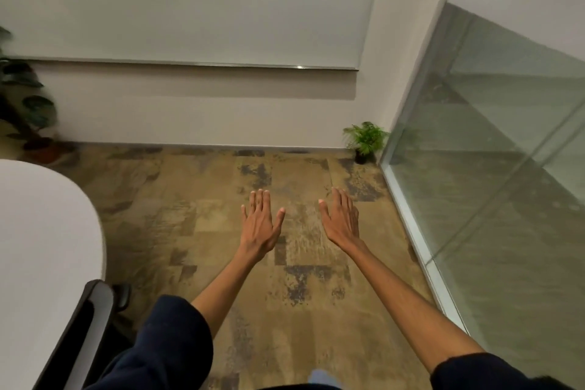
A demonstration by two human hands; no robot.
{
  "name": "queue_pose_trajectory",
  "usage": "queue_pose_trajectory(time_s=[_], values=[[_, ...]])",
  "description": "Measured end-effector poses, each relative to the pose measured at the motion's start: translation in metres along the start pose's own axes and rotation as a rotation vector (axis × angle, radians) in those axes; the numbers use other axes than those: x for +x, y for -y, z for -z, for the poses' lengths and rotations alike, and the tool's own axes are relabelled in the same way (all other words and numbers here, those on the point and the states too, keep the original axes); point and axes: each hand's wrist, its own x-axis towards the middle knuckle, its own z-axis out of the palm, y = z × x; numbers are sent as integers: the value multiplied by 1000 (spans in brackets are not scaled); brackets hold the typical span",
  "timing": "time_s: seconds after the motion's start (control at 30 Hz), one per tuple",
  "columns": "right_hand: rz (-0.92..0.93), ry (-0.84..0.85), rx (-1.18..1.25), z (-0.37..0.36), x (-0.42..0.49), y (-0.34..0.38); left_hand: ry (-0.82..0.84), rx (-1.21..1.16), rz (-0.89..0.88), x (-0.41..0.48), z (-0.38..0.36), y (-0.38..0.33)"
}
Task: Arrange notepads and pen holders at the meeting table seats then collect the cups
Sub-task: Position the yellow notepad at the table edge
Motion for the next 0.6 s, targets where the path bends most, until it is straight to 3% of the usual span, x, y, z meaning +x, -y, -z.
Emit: queue_pose_trajectory(time_s=[0.27, 0.6], values=[[143, 124, 21, -68, 118, 68, -41, 29, 212, 85, 23, 90], [297, 224, 35, -148, 319, 174, -149, 51, 359, 262, 66, 172]])
